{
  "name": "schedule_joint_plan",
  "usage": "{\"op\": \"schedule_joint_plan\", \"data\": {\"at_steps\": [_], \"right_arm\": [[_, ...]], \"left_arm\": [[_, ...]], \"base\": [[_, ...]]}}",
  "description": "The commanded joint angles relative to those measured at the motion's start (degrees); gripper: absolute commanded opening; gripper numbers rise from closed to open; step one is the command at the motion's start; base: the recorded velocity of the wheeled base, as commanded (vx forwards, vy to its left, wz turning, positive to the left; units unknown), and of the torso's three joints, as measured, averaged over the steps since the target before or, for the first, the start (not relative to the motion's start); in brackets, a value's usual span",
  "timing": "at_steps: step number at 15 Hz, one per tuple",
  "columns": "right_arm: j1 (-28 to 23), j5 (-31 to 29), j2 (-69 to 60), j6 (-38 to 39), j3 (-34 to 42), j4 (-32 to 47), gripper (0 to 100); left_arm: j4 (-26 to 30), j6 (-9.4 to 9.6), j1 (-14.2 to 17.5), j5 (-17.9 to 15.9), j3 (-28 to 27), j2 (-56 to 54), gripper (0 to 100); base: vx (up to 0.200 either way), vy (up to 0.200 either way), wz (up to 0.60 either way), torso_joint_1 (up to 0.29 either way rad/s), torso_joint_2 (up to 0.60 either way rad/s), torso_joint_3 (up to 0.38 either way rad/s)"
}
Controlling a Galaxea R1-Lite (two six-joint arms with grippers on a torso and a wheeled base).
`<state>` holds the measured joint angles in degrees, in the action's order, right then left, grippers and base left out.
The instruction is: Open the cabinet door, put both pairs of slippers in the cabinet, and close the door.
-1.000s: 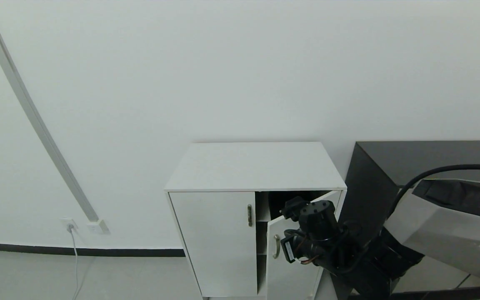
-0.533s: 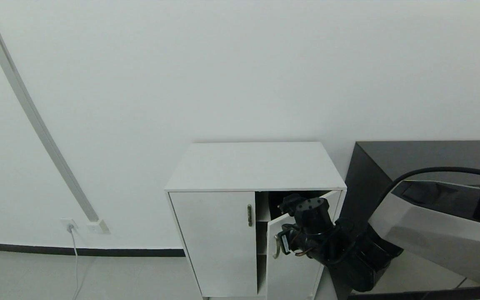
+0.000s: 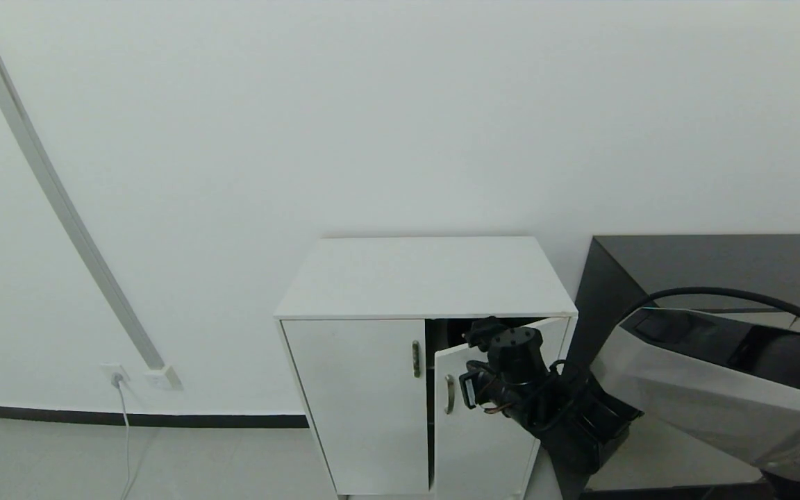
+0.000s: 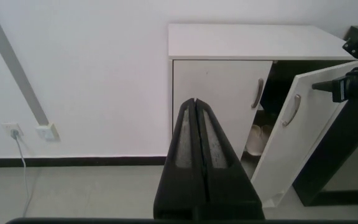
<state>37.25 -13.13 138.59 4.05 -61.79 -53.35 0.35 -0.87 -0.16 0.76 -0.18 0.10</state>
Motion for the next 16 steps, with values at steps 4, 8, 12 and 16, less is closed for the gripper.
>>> {"op": "schedule_joint_plan", "data": {"at_steps": [4, 8, 12, 16], "right_arm": [[-1.31, -0.14, 4.58, -0.36, -5.44, -0.36, 0], [-1.83, -0.41, 6.07, -2.38, -8.96, -0.18, 0], [-2.19, -0.41, 6.60, -3.26, -10.45, -0.09, 0], [-3.42, -0.49, 8.36, -4.93, -12.91, -0.09, 0]], "left_arm": [[0.00, -0.01, -0.02, 0.04, 0.01, 0.08, 0], [0.00, -0.01, -0.02, 0.04, 0.01, 0.08, 0], [0.00, -0.10, -0.02, 0.04, 0.01, 0.08, 0], [0.00, -0.10, -0.02, 0.04, 0.01, 0.08, 0]], "base": [[0.000, 0.000, 0.00, 0.000, 0.00, 0.000], [0.000, 0.000, 0.00, 0.000, 0.00, 0.000], [0.000, 0.000, 0.00, 0.000, 0.00, 0.000], [0.000, 0.000, 0.00, 0.000, 0.00, 0.000]]}}
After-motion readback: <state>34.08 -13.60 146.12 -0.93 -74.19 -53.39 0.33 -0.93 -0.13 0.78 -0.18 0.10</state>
